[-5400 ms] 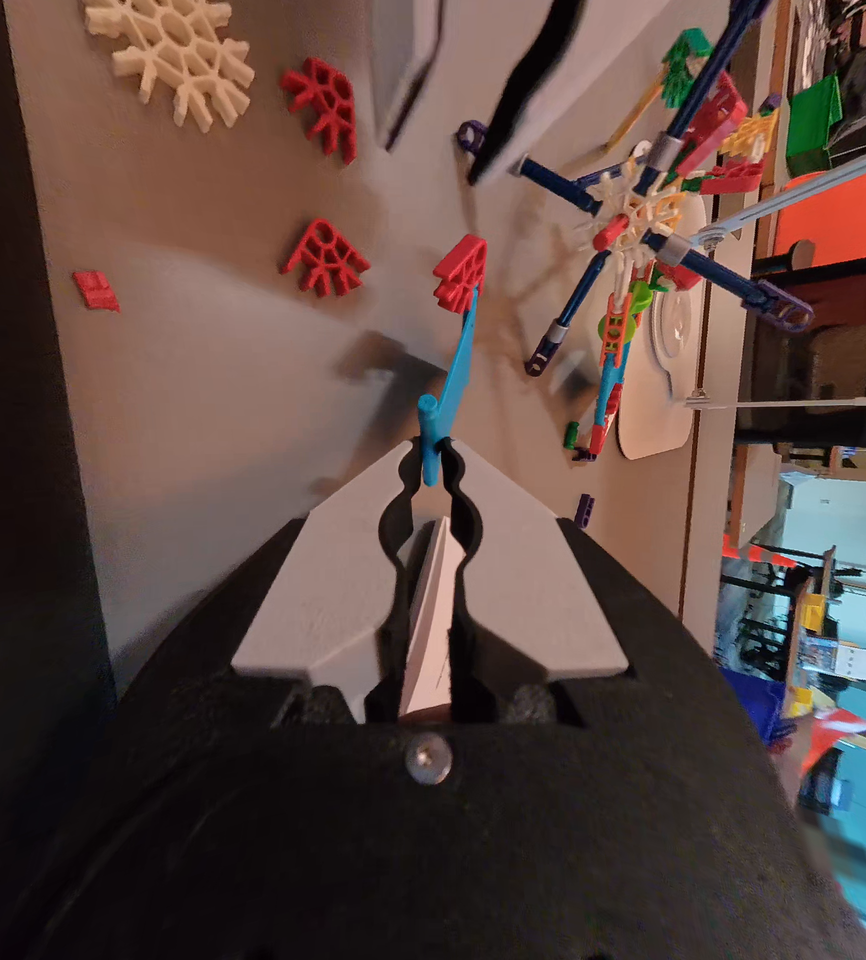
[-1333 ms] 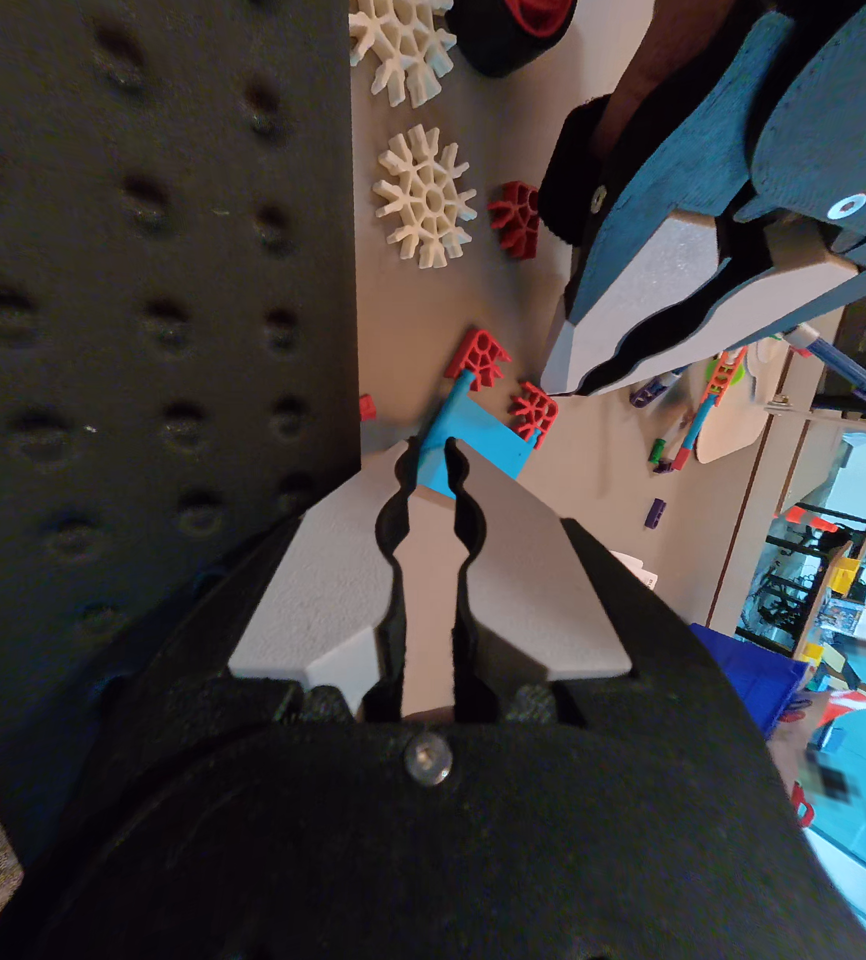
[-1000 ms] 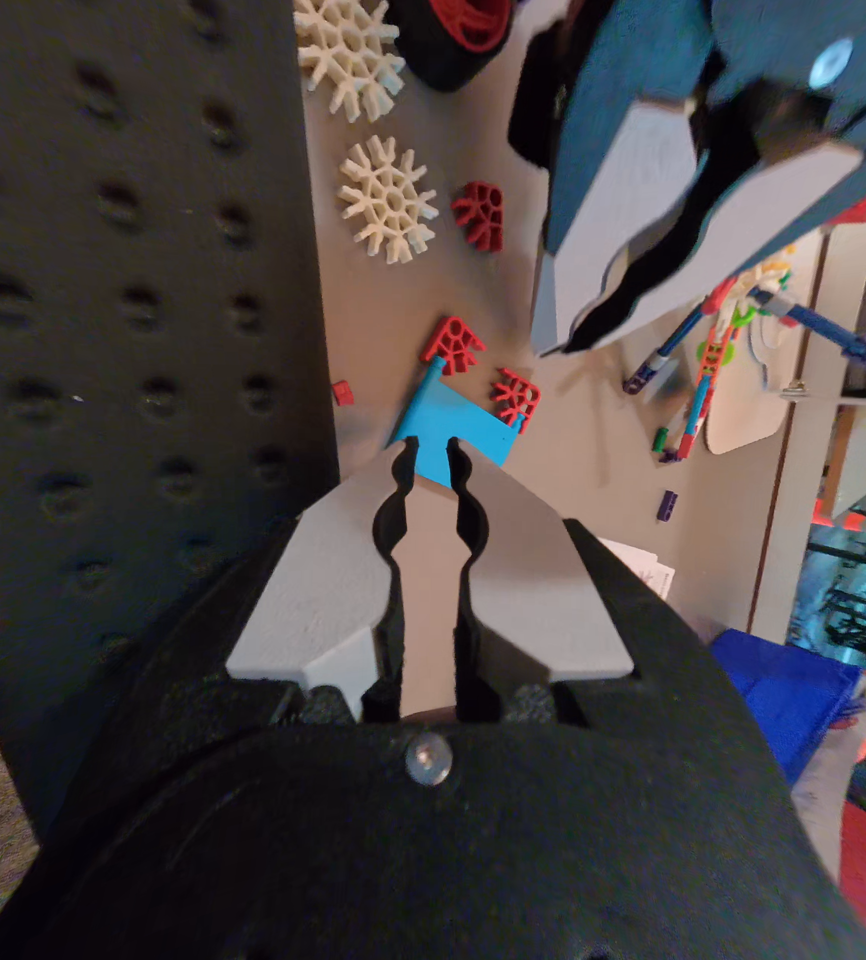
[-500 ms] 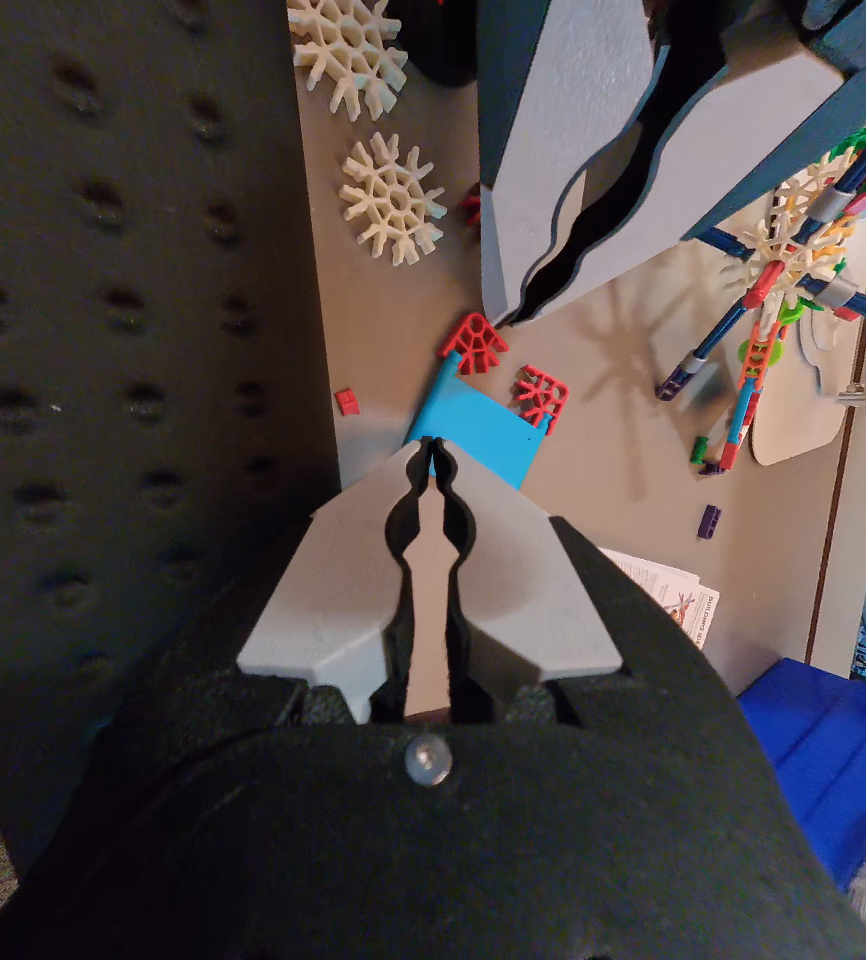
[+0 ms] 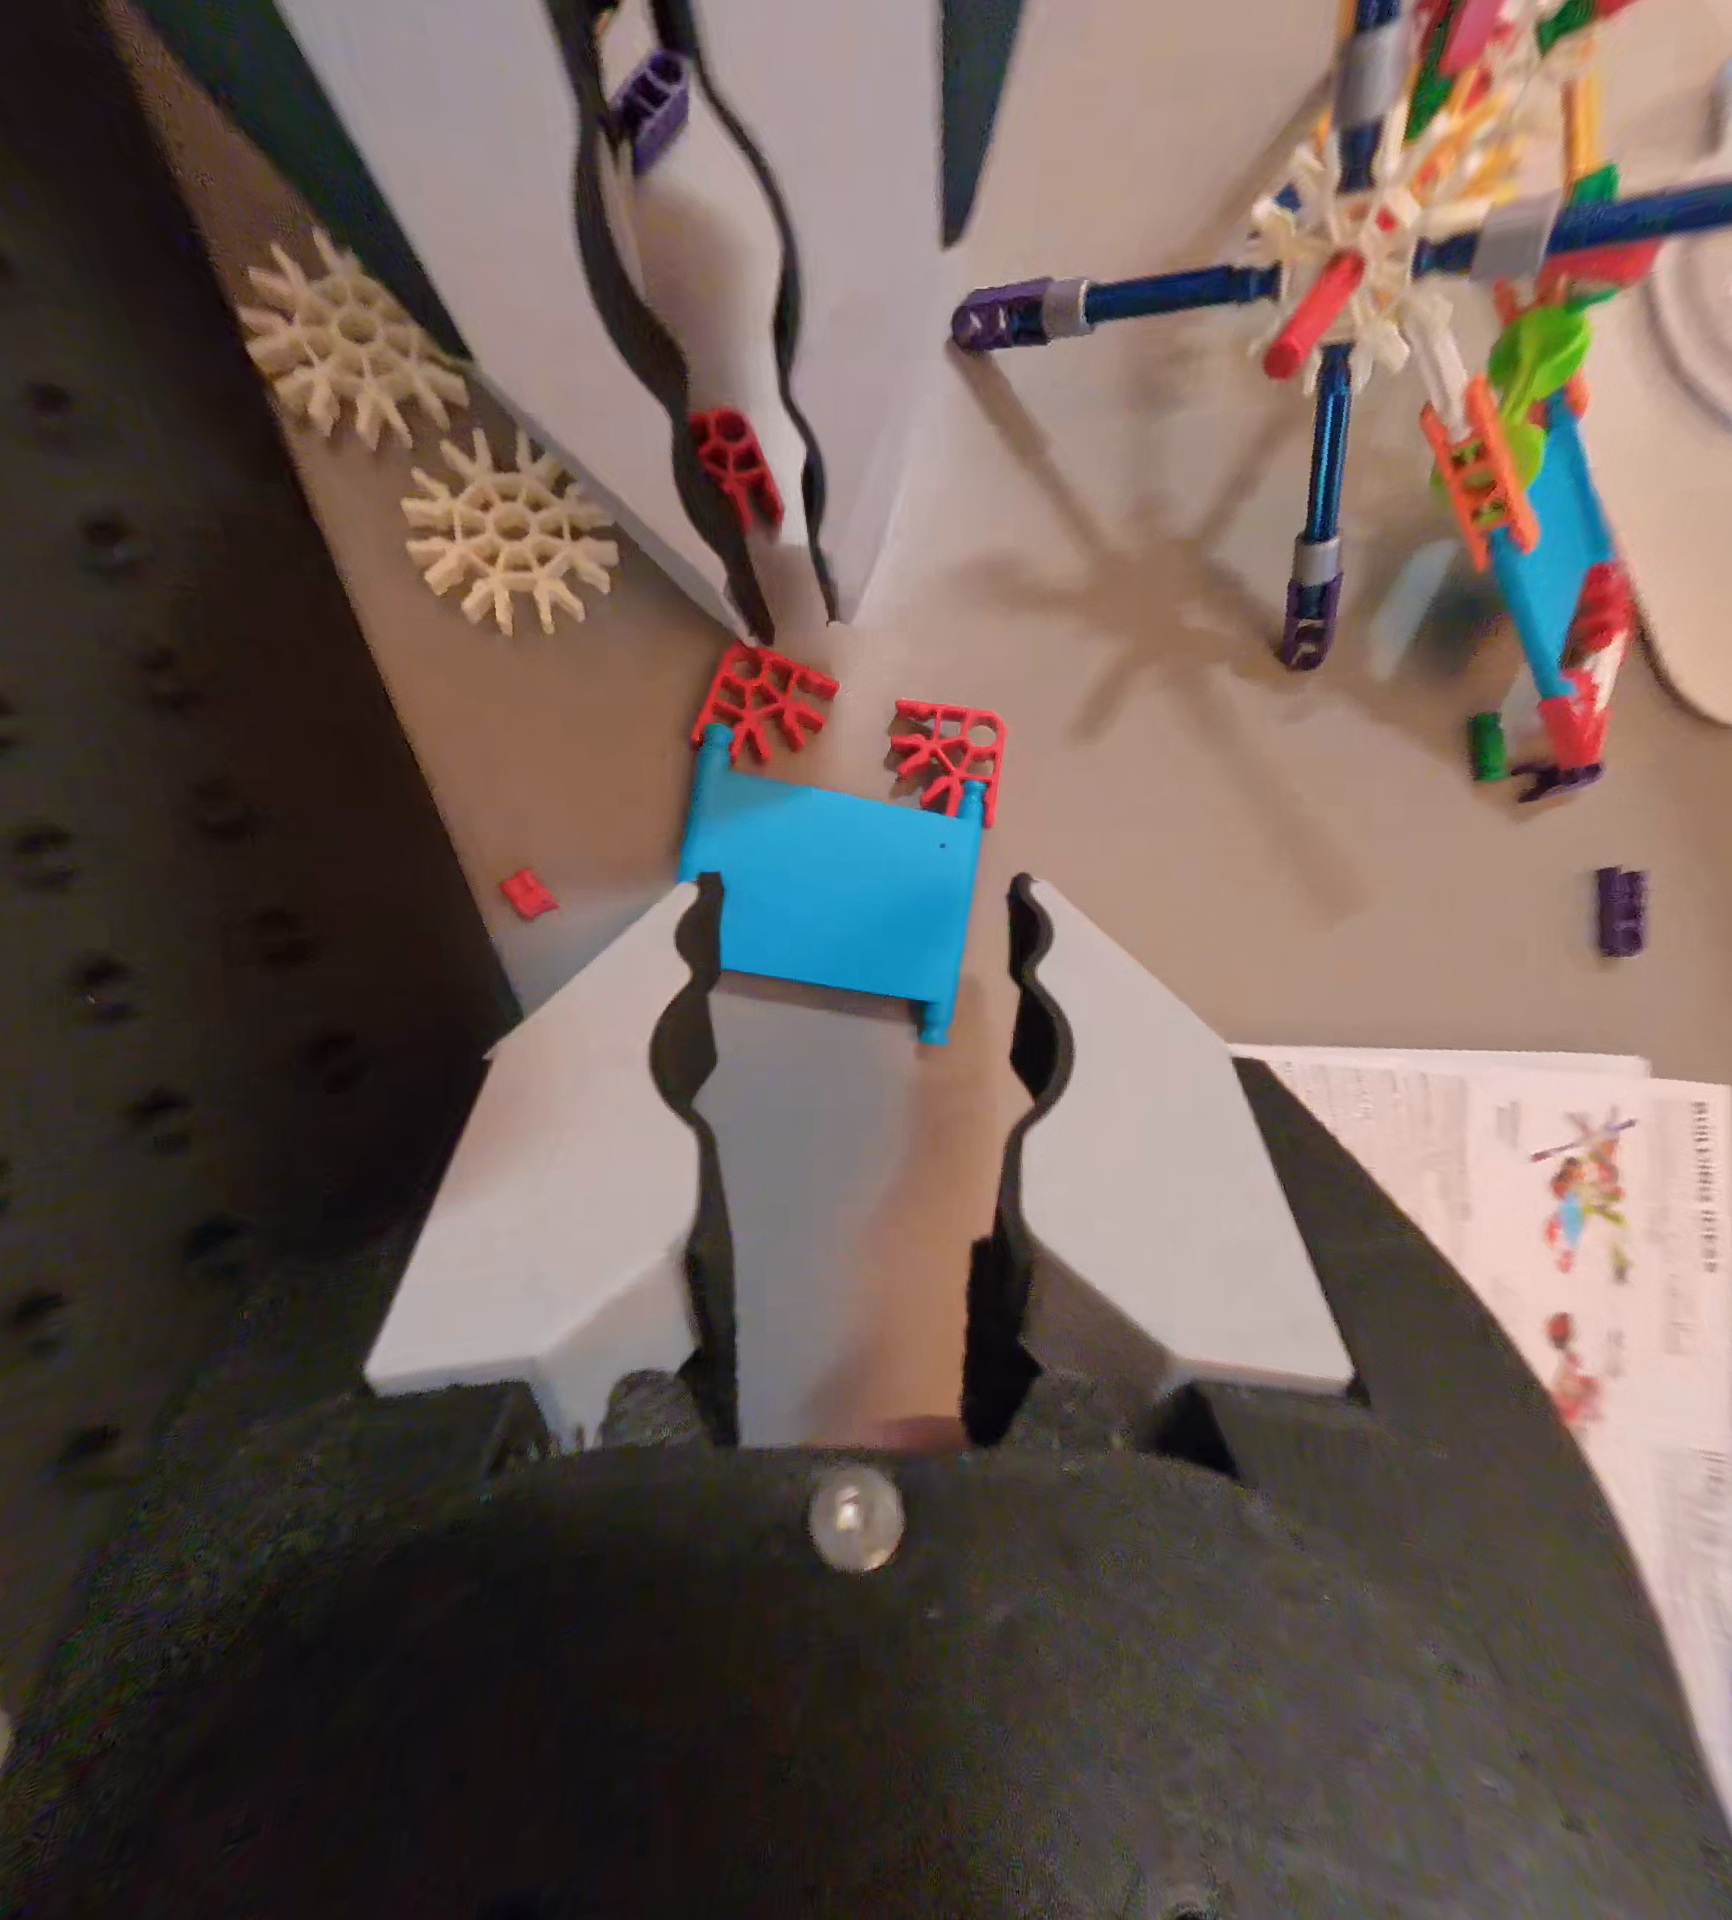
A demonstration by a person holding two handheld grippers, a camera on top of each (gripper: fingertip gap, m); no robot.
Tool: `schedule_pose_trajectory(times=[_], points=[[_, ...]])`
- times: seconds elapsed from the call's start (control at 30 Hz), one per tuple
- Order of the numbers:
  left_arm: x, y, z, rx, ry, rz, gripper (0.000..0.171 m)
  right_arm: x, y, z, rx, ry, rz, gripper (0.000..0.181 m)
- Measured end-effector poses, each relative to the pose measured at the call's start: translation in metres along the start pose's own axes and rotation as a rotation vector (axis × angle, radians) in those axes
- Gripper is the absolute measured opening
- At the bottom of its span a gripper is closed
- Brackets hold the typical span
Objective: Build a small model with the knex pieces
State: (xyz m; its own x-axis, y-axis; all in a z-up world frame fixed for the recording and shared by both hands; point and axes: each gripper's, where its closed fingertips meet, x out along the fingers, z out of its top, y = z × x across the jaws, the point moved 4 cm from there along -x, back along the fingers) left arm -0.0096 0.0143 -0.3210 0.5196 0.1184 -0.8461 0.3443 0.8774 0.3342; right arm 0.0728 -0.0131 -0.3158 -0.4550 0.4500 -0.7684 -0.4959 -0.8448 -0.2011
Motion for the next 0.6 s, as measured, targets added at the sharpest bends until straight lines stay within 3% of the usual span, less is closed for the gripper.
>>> schedule_pose_trajectory(times=[0.2, 0.37, 0.6], points=[[0.000, -0.001, -0.001, 0.003, -0.001, -0.008, 0.011, -0.007, -0.004, 0.001, 0.138, -0.076, 0.091, 0.061], [-0.001, -0.002, 0.002, 0.011, -0.007, 0.002, 0.010, 0.005, 0.002, -0.008, 0.157, -0.020, 0.132, 0.068], [0.000, -0.006, 0.005, 0.039, -0.018, -0.006, 0.007, 0.009, 0.004, -0.009, 0.146, 0.008, 0.117, 0.060]])
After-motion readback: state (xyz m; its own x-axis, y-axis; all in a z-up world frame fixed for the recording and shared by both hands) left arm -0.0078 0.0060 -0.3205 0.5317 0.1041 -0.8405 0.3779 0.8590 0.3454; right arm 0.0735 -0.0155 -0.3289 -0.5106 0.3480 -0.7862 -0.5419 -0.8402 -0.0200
